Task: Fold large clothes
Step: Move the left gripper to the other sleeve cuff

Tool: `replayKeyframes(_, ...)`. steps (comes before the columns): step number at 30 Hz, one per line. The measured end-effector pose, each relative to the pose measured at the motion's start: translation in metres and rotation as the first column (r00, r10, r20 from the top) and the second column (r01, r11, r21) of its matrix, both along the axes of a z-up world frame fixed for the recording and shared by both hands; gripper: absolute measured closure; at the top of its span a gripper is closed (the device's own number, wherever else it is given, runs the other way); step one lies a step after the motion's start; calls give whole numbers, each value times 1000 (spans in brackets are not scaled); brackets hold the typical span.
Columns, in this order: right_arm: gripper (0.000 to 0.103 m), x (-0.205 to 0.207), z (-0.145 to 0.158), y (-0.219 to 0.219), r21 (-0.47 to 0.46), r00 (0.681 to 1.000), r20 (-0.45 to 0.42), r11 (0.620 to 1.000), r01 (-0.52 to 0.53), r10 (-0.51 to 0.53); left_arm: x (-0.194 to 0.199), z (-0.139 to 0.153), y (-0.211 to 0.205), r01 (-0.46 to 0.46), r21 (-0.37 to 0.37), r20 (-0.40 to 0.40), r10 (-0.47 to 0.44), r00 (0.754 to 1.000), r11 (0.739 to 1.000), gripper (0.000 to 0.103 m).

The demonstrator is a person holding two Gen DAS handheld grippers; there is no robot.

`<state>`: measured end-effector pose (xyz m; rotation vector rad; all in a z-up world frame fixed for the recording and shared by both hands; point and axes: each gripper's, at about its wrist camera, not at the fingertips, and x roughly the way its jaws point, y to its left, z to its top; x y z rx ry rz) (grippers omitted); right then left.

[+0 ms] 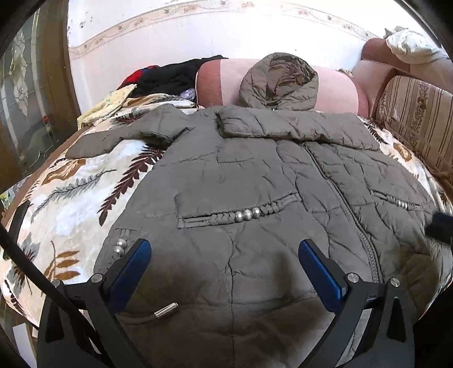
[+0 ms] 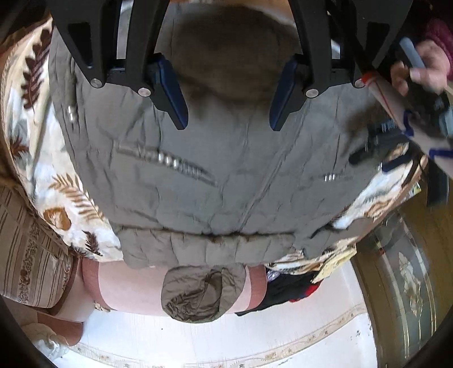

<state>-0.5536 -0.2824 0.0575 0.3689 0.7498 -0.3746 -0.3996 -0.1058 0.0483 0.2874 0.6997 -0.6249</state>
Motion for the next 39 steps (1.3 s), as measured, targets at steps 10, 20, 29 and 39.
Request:
replayKeyframes(10,30,72,34,-27,-61,997,49,997,-48,51,15,-16,-7,-44,15,-67,45,997,999,0)
replayKeyframes(20,30,120,27,-50,-79,995,61,994,-73,78,12,-24,-15,-39,62,-31,41,999,997,0)
replayKeyframes(29,30,123,-9,-104,38,998,60,999,17,-19,11,-30,-21,-47,91,1,47,999,995,0)
replayKeyframes(39,30,110,-34,-138,215,991,-4,967,134,-136,40,21,-15,-87,44,-15,88,996,995,0)
